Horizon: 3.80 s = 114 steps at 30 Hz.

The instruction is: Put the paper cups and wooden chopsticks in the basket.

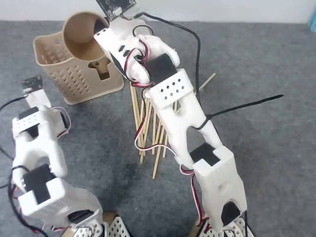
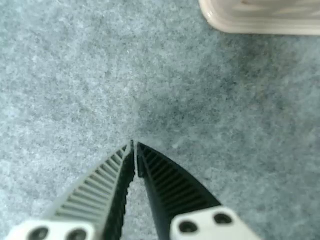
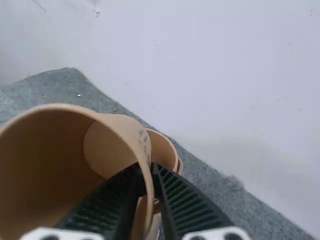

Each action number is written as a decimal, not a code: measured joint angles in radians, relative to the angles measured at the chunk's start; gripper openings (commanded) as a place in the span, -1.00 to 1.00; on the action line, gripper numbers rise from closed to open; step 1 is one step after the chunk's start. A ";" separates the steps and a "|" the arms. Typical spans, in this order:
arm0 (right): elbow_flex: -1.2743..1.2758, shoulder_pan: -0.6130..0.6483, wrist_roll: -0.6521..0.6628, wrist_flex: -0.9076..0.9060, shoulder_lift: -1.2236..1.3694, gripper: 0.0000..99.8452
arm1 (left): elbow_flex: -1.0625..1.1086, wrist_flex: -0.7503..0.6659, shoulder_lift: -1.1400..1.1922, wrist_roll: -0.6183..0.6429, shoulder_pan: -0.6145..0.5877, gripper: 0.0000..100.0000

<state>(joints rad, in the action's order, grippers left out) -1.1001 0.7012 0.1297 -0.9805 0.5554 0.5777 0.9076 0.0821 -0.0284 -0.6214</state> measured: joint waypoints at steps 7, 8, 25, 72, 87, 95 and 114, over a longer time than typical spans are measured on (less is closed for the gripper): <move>0.009 0.000 0.032 0.000 0.000 -0.58 | 0.000 0.000 0.000 0.000 0.000 -0.98; 0.009 0.000 0.032 0.008 0.000 -0.58 | 0.000 0.000 0.000 0.000 0.000 -0.98; 0.009 -0.002 0.074 0.106 0.000 -0.98 | 0.000 0.000 0.000 0.000 0.000 -0.98; -0.365 -0.097 -0.130 -0.382 0.109 -0.99 | 0.000 0.000 0.000 0.000 0.000 -0.98; -0.379 -0.078 -0.130 -0.338 0.319 -0.98 | 0.000 0.000 0.000 0.000 0.000 -0.98; -0.462 0.003 -0.130 -0.229 0.322 -0.98 | 0.000 0.000 0.000 0.000 0.000 -0.98; -0.535 0.023 -0.130 -0.646 0.239 -0.98 | 0.000 0.000 0.000 0.000 0.000 -0.98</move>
<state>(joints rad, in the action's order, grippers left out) -1.6356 0.7242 -0.0008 -1.6264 0.7948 0.5777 0.9076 0.0821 -0.0284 -0.6214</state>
